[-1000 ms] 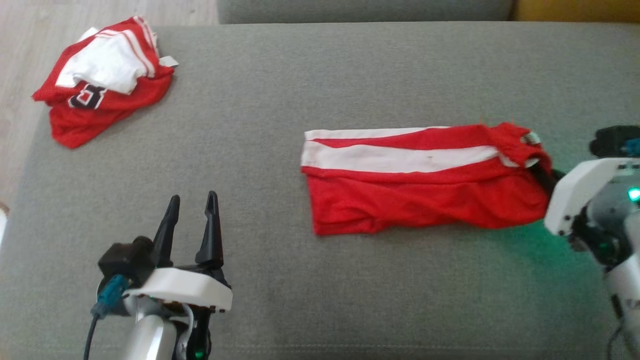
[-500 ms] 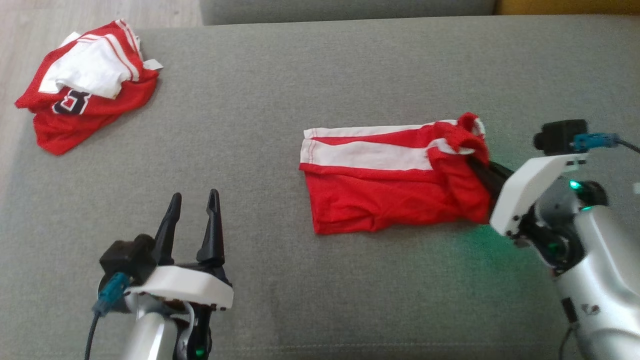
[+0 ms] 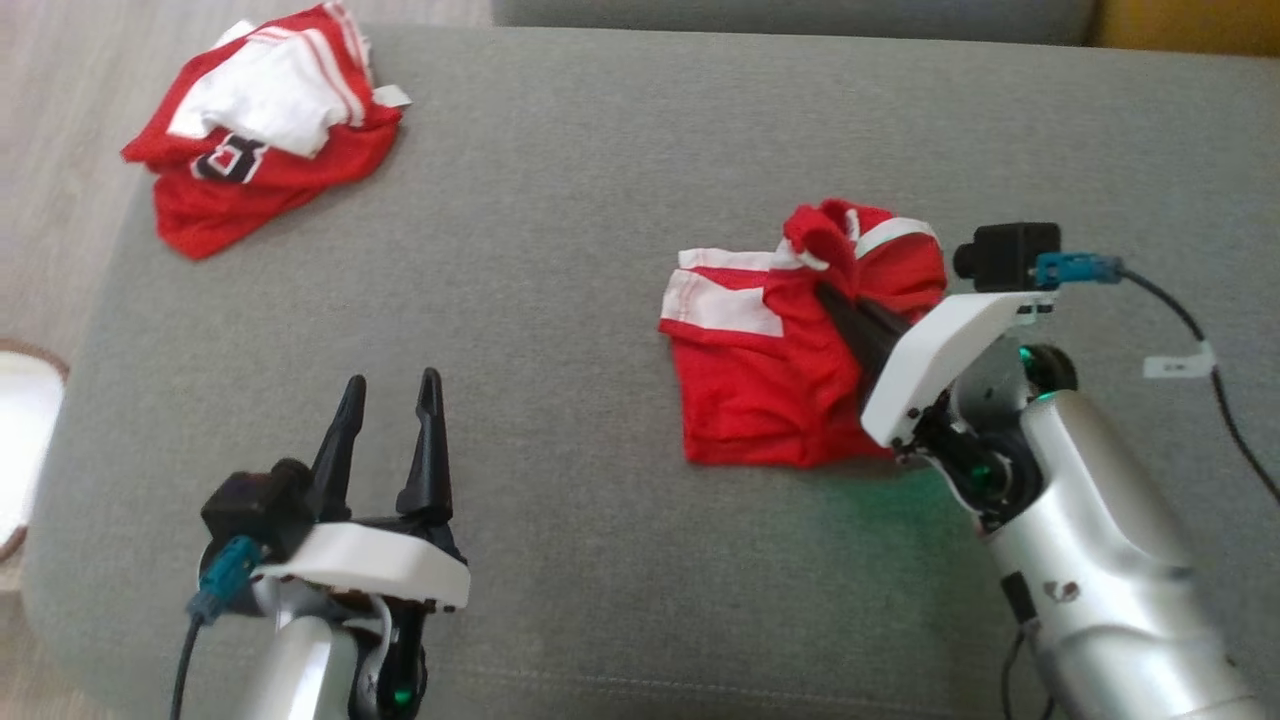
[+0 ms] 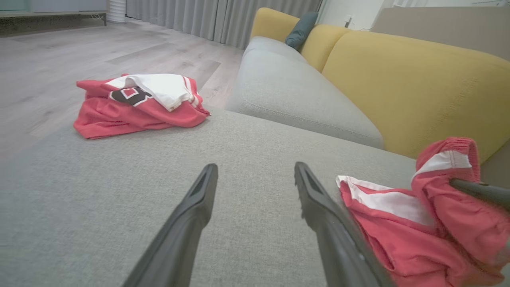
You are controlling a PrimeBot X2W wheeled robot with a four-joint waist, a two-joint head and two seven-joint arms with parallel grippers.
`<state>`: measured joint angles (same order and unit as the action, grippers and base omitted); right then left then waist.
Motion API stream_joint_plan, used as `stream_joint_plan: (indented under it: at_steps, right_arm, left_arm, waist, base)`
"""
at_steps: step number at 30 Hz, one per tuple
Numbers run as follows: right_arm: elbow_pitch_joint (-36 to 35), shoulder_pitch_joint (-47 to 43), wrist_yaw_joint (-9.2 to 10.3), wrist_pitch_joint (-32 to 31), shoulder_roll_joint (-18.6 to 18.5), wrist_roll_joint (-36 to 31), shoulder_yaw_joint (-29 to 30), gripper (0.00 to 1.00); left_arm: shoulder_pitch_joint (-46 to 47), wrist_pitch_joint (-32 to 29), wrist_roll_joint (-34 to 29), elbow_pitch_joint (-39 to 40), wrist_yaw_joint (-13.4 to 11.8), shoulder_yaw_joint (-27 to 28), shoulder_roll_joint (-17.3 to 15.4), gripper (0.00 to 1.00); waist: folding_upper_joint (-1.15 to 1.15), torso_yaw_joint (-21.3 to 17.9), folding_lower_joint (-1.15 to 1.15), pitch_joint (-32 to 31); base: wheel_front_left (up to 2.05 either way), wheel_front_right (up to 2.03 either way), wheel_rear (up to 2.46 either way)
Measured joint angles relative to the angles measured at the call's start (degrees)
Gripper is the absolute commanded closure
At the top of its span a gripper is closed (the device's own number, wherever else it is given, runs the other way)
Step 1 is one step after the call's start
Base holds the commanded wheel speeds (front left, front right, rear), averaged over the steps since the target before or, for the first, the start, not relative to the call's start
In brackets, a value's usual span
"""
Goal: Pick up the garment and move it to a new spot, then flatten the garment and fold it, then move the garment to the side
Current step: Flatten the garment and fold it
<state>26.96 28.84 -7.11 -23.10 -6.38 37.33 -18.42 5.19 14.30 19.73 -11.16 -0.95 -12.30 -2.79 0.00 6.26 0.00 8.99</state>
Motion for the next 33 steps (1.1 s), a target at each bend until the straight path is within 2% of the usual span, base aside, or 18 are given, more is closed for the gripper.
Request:
stream_joint_plan:
  at_steps: [10,11,12,14,21,25,29,33]
  right_arm:
    - [11.4,3.0,0.0,5.4,2.1,-0.5,-0.5,1.0]
    - [12.2,3.4,0.0,6.0,2.1,-0.6,-0.7,0.92]
    - [12.9,3.7,0.0,6.5,2.1,-0.6,-1.0,0.67]
    - [14.1,3.9,0.0,7.4,2.2,-0.4,-1.9,0.0]
    - [13.2,3.9,0.0,9.6,2.2,6.0,-10.2,0.0]
    - [12.7,4.0,0.0,10.7,2.3,7.9,-12.4,0.0]
    - [13.0,4.4,0.0,14.4,2.3,8.3,-12.7,0.0]
    - [14.4,6.5,0.0,20.5,2.3,5.6,-10.9,0.0]
  left_arm:
    - [0.1,0.0,0.6,0.0,-0.1,-0.5,0.0,0.0]
    - [0.1,0.0,0.6,0.0,-0.1,-0.6,0.0,0.0]
    - [0.1,0.0,0.6,0.0,-0.1,-0.7,0.0,0.0]
    - [0.1,0.0,0.6,0.0,-0.1,-0.9,0.0,0.0]
    - [0.0,0.0,0.6,-0.2,-0.1,-1.7,0.0,0.0]
    - [0.0,0.0,0.6,-0.2,-0.1,-1.7,0.0,0.0]
    - [0.0,0.0,0.6,-0.2,-0.2,-1.7,0.0,0.0]
    - [0.0,0.0,0.6,-0.2,-0.5,-1.6,0.0,0.0]
  waist:
    - [0.0,3.4,0.0,0.1]
    - [0.0,3.5,0.0,0.0]
    - [0.0,3.6,0.0,-0.1]
    - [0.0,3.7,0.0,-0.4]
    - [0.0,3.4,0.0,-1.1]
    - [0.0,3.1,0.0,-1.3]
    - [0.0,2.7,0.0,-1.6]
    - [0.0,2.2,0.0,-2.0]
  base:
    - [0.0,0.0,0.0]
    - [0.0,0.0,0.0]
    - [0.0,0.0,0.0]
    - [0.0,0.0,0.0]
    - [0.0,0.0,0.0]
    - [0.0,0.0,0.0]
    - [0.0,0.0,0.0]
    - [0.0,0.0,0.0]
